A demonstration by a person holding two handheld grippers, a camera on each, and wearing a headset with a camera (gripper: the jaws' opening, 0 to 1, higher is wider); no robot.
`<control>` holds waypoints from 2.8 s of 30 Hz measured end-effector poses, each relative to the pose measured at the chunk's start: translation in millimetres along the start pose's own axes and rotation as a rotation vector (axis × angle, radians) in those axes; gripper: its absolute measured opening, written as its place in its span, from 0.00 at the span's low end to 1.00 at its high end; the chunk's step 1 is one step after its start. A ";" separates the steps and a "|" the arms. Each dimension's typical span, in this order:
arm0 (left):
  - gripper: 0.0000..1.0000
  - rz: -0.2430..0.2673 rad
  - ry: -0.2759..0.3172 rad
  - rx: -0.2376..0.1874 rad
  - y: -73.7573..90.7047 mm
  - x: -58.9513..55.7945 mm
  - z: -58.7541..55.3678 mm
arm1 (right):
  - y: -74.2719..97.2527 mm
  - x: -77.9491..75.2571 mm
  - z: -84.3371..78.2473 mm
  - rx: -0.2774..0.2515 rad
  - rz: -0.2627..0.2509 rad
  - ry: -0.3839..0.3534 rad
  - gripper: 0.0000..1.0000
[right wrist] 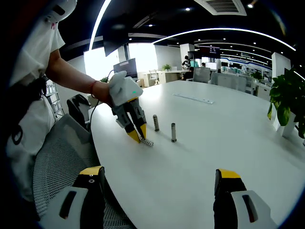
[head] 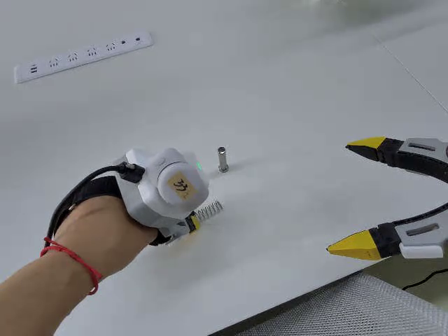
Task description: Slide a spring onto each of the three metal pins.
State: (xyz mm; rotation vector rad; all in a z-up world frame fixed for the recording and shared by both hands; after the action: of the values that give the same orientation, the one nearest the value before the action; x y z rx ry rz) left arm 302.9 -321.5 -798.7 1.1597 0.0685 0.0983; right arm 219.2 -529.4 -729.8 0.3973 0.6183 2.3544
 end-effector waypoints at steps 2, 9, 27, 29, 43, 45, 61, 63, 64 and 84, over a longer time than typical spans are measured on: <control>0.06 0.003 -0.006 -0.004 -0.3 -0.3 0.7 | 0.7 -0.6 -0.6 0.005 -0.001 0.004 0.95; 0.06 -0.012 0.016 -0.052 3.2 -4.7 5.1 | 1.3 -0.5 2.9 0.010 0.002 0.009 0.95; 0.06 -0.003 0.089 -0.314 59.4 -15.4 24.1 | -10.9 17.6 52.2 0.000 0.085 0.097 0.86; 0.06 0.002 0.095 -0.344 68.2 -17.3 24.8 | -14.2 21.6 62.5 -0.004 0.099 0.114 0.83; 0.06 -0.013 0.048 -0.505 116.7 -34.1 32.0 | -44.9 55.1 118.1 0.034 0.296 0.248 0.51; 0.06 -0.011 0.038 -0.519 121.1 -35.8 32.0 | -48.8 59.0 124.4 0.043 0.320 0.265 0.48; 0.06 -0.033 0.008 -0.633 144.8 -47.3 36.7 | -53.5 77.7 150.2 0.101 0.463 0.340 0.20; 0.06 -0.036 0.017 -0.641 146.5 -47.1 36.6 | -53.8 78.0 150.9 0.105 0.469 0.345 0.17; 0.06 -0.032 0.014 -0.645 147.5 -47.5 36.5 | -54.0 78.6 151.1 0.109 0.473 0.346 0.16; 0.06 -0.047 0.022 -0.678 148.1 -53.0 33.3 | -56.7 83.6 153.7 0.149 0.490 0.401 0.06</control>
State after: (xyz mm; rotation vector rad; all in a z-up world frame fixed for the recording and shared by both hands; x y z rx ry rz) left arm 247.5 -299.2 -649.4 0.4796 0.0745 0.0831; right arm 253.8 -385.5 -620.5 0.1471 0.9771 2.8988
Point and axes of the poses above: the centre of the closed fingertips' face, and the gripper's own axes: y roughly backward along the fingers, x roughly to its left, z roughly out of its top, the point moved 5 cm from there along y, roughly backward along the fingers, and after that the axes turned 1 degree about -z, right-handed, at the moved point
